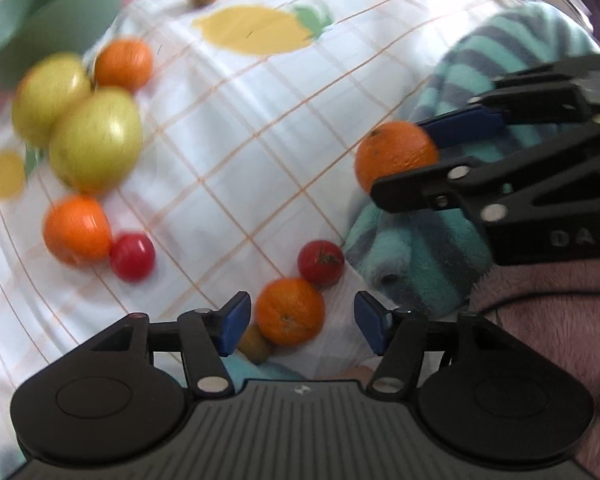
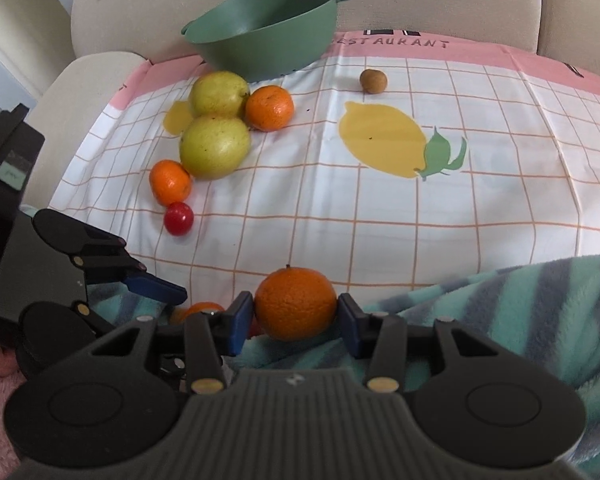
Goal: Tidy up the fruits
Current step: 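Lower the right tool onto a mandarin while the left tool reaches another mandarin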
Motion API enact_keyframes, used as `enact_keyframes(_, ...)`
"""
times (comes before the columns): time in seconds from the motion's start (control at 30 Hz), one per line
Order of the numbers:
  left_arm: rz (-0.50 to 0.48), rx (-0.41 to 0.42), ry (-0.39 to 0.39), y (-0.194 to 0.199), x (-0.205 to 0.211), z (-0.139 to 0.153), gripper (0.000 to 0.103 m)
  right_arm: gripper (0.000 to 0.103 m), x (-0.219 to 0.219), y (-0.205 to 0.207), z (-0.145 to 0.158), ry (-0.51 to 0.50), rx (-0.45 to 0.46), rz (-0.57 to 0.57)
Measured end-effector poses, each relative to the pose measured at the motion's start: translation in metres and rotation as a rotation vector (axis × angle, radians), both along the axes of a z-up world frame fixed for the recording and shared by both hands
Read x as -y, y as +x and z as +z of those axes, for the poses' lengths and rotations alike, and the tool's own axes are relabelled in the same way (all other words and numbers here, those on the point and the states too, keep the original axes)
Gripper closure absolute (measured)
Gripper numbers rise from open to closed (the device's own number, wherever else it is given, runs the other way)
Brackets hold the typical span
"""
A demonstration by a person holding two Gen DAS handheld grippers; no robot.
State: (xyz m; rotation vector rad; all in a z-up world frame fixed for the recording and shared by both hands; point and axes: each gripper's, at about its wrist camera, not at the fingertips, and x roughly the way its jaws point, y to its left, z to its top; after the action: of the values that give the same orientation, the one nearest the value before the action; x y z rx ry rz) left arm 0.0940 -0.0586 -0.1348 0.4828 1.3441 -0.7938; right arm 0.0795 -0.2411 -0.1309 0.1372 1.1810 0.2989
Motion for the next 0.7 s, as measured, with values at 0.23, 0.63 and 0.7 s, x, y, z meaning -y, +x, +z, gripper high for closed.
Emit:
enact_keyframes(0.23, -0.154, 0.008, 0.022, 0.006, 0.009, 0.005, 0.032, 0.059, 0.0, 0.0, 0.0, 0.005, 0.006, -0.01)
enact_keyframes(0.63, -0.162, 0.001, 0.078, 0.003, 0.006, -0.016, 0.042, 0.059, 0.003, -0.005, 0.003, 0.012, 0.019, -0.029)
enact_keyframes(0.7, -0.183, 0.01, 0.095, -0.001, 0.012, -0.022, 0.041, 0.059, 0.004, -0.005, 0.004, 0.013, 0.019, -0.03)
